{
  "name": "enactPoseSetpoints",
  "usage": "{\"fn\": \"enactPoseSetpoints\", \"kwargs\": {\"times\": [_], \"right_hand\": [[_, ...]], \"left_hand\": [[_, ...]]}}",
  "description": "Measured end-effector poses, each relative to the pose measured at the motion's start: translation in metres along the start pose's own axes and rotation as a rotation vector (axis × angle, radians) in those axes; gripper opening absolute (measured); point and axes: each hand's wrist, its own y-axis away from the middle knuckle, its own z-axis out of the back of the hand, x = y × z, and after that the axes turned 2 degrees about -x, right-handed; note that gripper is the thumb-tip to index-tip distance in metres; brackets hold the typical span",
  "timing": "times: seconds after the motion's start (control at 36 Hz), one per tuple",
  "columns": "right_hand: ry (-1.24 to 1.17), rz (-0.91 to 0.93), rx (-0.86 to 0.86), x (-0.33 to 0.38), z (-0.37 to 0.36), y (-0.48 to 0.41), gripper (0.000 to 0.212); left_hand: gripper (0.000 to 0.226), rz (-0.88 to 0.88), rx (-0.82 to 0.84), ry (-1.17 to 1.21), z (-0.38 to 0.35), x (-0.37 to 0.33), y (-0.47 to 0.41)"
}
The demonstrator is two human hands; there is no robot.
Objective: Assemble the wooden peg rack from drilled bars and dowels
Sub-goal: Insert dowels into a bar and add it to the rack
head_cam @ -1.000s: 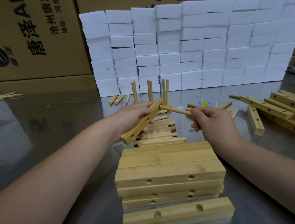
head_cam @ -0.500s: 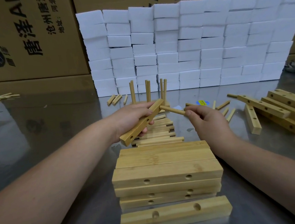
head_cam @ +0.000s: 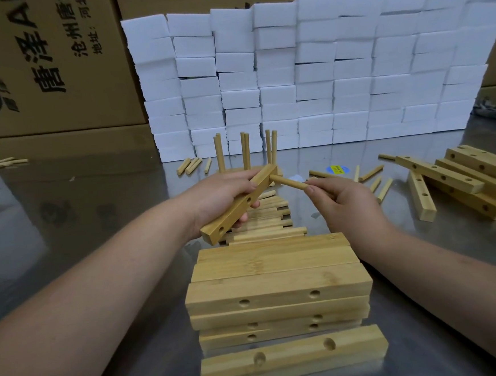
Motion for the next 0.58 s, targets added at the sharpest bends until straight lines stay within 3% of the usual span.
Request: {"fn": "enactPoseSetpoints", "kwargs": {"times": [0.58], "right_hand": [[0.062,0.045,0.030,0.0024,0.0013,-0.0001,0.019]], "left_hand": [[0.034,-0.023,0.020,-0.053,0.0011,-0.0010,-0.0001]]}}
